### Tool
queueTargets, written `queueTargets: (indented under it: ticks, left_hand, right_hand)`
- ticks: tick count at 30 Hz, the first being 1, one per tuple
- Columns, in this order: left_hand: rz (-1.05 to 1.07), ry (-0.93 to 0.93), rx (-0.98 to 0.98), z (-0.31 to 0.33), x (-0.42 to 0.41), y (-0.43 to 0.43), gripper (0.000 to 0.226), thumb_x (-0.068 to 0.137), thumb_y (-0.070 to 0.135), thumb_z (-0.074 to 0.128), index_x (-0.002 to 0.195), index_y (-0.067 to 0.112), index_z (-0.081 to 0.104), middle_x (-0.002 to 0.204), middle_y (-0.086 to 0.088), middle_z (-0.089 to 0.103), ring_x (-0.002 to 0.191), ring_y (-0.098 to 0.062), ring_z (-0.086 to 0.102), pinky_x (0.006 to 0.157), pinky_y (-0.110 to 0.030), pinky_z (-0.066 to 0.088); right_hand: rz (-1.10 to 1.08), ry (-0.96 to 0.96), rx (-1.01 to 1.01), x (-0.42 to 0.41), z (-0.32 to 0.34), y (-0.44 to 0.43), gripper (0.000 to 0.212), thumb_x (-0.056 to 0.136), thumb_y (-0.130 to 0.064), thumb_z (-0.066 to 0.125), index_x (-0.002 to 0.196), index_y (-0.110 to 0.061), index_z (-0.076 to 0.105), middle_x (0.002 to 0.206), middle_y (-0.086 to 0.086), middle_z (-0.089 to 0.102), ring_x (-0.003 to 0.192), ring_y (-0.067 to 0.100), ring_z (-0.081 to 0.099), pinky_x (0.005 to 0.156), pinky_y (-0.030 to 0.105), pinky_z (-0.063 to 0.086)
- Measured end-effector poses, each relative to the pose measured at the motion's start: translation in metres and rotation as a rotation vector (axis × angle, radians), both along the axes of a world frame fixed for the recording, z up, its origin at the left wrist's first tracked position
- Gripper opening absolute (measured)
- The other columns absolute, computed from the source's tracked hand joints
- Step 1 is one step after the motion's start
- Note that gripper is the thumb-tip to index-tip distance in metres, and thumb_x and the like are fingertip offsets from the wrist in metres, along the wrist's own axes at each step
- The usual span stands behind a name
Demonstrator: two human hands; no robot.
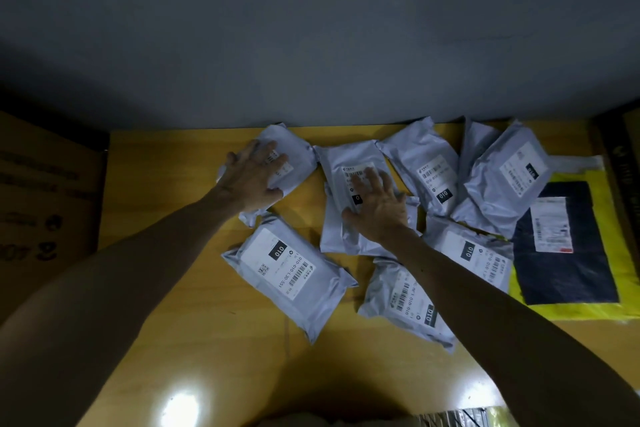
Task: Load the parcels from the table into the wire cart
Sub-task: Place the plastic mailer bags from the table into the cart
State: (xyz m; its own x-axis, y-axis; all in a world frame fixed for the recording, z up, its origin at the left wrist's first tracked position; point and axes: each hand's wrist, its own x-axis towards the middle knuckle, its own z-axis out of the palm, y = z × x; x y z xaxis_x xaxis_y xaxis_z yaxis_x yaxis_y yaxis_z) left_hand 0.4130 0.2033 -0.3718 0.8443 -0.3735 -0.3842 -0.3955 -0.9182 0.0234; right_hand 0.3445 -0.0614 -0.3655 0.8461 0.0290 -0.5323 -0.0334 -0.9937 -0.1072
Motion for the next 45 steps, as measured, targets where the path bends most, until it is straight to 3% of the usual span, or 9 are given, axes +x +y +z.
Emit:
queueTargets:
  ticks: [8,13,19,26,33,45]
  left_hand:
    - [0.194,0.011,0.035,0.047,-0.054,0.003,0.082,0.087,0.057,0.057,0.156,0.030,0.021,0.165,-0.001,0.004,0.148,-0.031,0.006,0.109,-0.055,0.027]
    - [0.358,-0.009,0.034,0.086,-0.098,0.002,0.078,0.090,0.057,0.053,0.156,0.032,0.018,0.164,-0.001,0.000,0.150,-0.027,0.000,0.111,-0.053,0.024]
    - [0.412,-0.069,0.021,0.121,-0.141,0.010,0.079,0.088,0.059,0.053,0.155,0.031,0.020,0.164,-0.004,0.003,0.147,-0.031,0.007,0.108,-0.052,0.028]
    - [0.375,-0.130,-0.029,0.148,-0.162,0.021,0.081,0.090,0.059,0.051,0.156,0.028,0.016,0.164,-0.003,0.004,0.148,-0.030,0.005,0.111,-0.052,0.028]
    - [0.188,-0.173,-0.120,0.161,-0.186,0.012,0.078,0.092,0.058,0.050,0.156,0.028,0.018,0.164,-0.003,0.007,0.149,-0.031,0.006,0.112,-0.053,0.029]
    - [-0.113,-0.163,-0.211,0.170,-0.250,-0.064,0.069,0.092,0.054,0.050,0.152,0.029,0.029,0.161,-0.004,0.014,0.145,-0.030,0.011,0.109,-0.055,0.030]
  right_hand:
    - [0.002,-0.006,0.044,-0.021,0.040,0.005,0.080,0.094,-0.061,0.042,0.157,-0.029,0.006,0.165,0.002,-0.005,0.151,0.027,-0.004,0.116,0.061,0.016]
    - [-0.003,-0.066,0.094,-0.042,0.063,0.006,0.075,0.089,-0.061,0.047,0.153,-0.027,0.024,0.160,0.005,0.016,0.146,0.031,0.015,0.112,0.058,0.025]
    - [-0.030,-0.068,0.183,-0.075,0.092,0.014,0.073,0.087,-0.059,0.052,0.149,-0.023,0.035,0.150,0.010,0.033,0.139,0.036,0.027,0.109,0.056,0.032]
    - [-0.124,-0.226,0.159,-0.119,0.131,0.024,0.070,0.088,-0.057,0.052,0.149,-0.025,0.035,0.148,0.005,0.034,0.140,0.031,0.025,0.107,0.055,0.036]
    - [-0.343,-0.337,0.103,-0.183,0.160,0.035,0.072,0.091,-0.056,0.051,0.153,-0.028,0.026,0.162,0.001,0.013,0.148,0.026,0.010,0.111,0.060,0.028]
    - [-0.605,-0.411,0.042,-0.324,0.163,-0.023,0.061,0.091,-0.052,0.049,0.144,-0.024,0.037,0.152,0.009,0.027,0.136,0.033,0.025,0.100,0.060,0.039]
